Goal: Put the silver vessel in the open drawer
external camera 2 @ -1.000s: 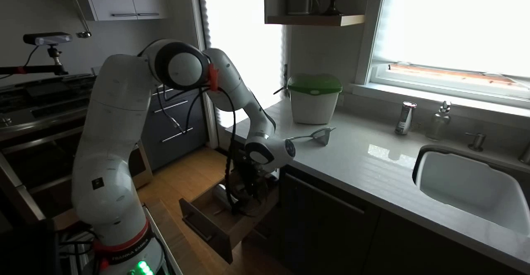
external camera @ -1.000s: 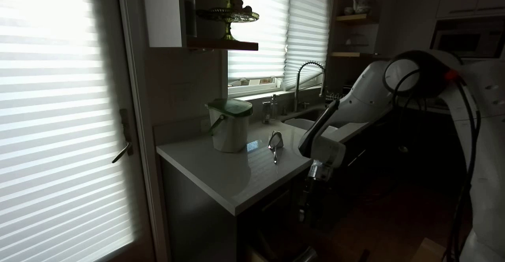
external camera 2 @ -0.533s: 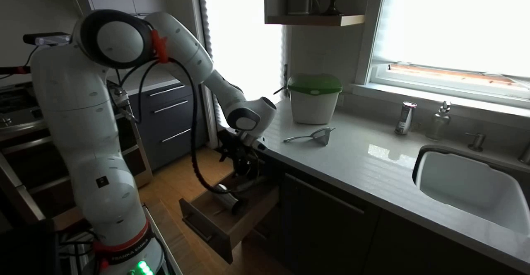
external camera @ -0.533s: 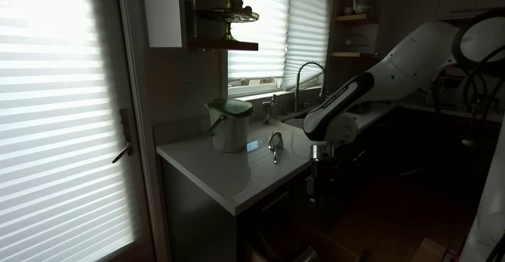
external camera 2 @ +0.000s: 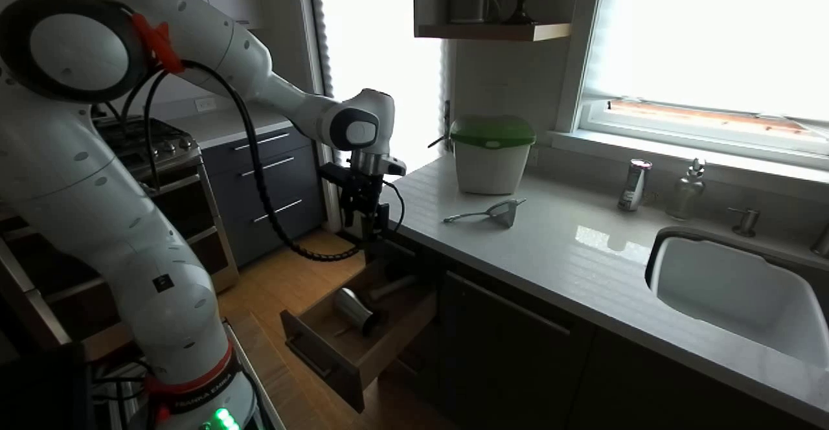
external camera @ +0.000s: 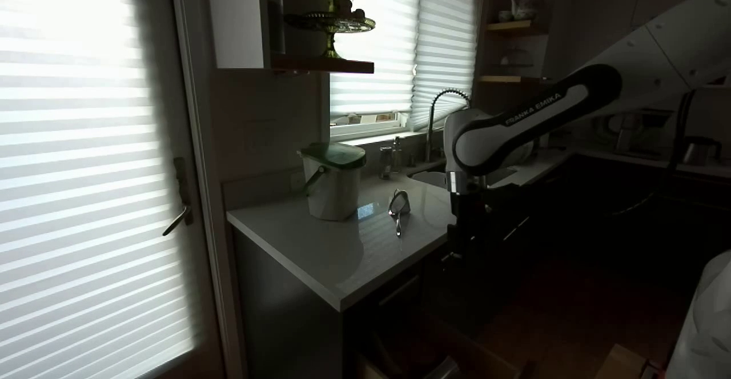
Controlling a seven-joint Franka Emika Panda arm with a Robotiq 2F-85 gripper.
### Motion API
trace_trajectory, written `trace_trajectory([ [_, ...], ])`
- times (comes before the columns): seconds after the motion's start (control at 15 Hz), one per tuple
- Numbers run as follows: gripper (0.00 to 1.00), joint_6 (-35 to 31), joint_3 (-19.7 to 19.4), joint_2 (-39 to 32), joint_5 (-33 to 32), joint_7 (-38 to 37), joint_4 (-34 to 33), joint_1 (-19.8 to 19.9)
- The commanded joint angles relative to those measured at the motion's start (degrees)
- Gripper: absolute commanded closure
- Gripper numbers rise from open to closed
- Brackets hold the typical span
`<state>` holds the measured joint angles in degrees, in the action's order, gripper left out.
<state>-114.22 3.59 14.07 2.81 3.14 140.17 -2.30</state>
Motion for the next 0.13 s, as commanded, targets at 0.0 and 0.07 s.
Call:
trace_trajectory([
  [0.0,0.00,0.07,-0.48,-0.25,-0.10,-0.05,-0.05,-0.40],
  [0.07,0.00,0.06,-0.63,-0.70,-0.09,0.04,-0.05,-0.34],
])
